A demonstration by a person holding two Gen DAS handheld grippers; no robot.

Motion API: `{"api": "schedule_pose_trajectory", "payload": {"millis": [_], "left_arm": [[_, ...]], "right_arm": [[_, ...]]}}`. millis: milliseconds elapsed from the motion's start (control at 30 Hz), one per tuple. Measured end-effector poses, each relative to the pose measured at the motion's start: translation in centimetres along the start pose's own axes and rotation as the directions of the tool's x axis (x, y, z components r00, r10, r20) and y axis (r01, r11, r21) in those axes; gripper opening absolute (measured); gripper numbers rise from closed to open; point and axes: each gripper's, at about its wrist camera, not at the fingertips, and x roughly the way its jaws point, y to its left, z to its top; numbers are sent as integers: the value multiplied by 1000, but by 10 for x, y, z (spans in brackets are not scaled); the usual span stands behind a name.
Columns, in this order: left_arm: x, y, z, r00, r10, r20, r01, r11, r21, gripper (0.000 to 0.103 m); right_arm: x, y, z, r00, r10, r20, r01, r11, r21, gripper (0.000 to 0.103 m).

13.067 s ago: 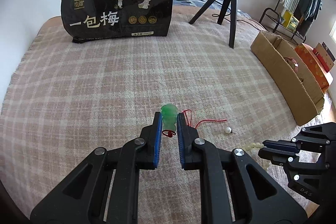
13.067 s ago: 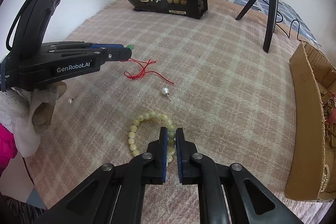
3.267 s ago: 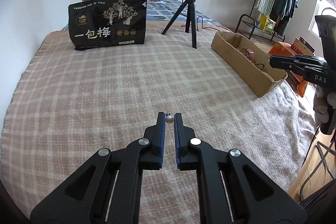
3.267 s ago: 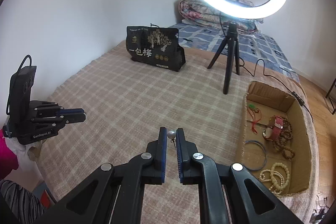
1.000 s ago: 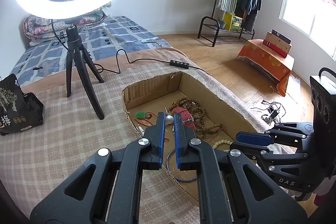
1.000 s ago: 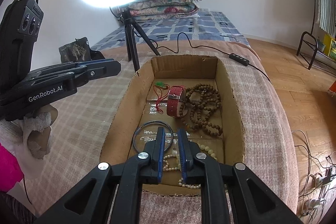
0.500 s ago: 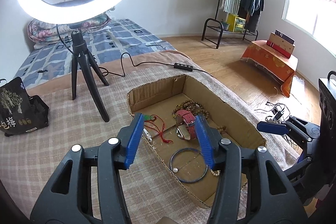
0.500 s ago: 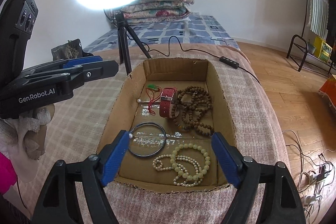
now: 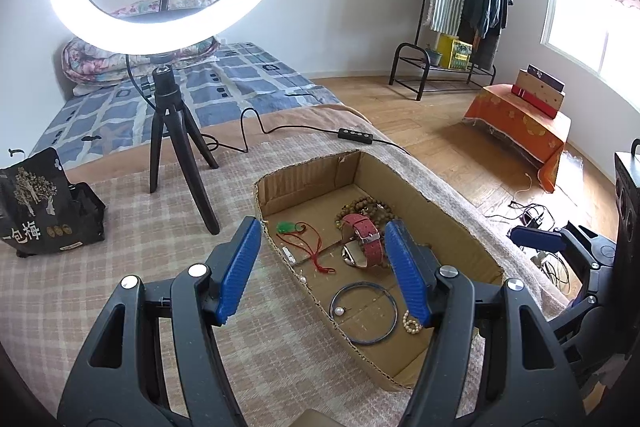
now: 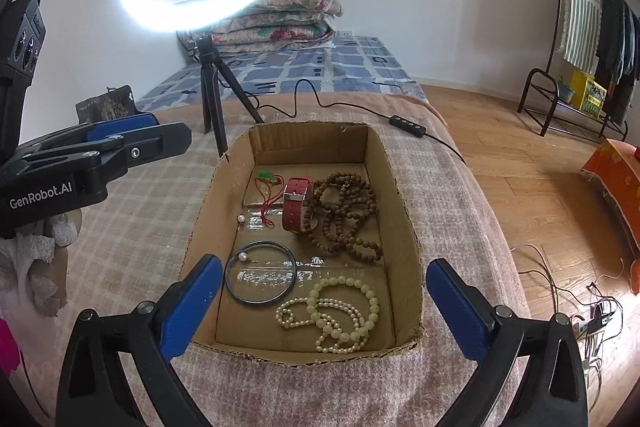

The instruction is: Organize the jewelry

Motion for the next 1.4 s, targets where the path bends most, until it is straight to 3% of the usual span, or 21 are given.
{"api": "schedule_pose_trajectory", "payload": {"millis": [500, 1000, 1133, 1300, 1400], "left_arm": [[-32, 1, 4, 999, 22, 26, -22, 1000, -1, 66], [-106, 5, 14, 994, 65, 92, -67, 998, 10, 67], [-134, 7, 15, 990, 76, 121, -77, 997, 1, 78], [-168, 3, 12, 986, 83, 146, -86, 996, 15, 80], [-187, -2, 7, 982, 97, 163, -102, 994, 24, 90]], "right_arm": [[-30, 8, 5, 999, -20, 36, 20, 1000, -11, 103], [-91, 25, 16, 995, -35, 94, 35, 999, -3, 103], [-115, 35, 19, 992, -49, 112, 50, 999, -14, 103], [-143, 48, 21, 988, -67, 137, 71, 997, -26, 103], [-156, 54, 20, 985, -79, 153, 85, 996, -35, 103]]}}
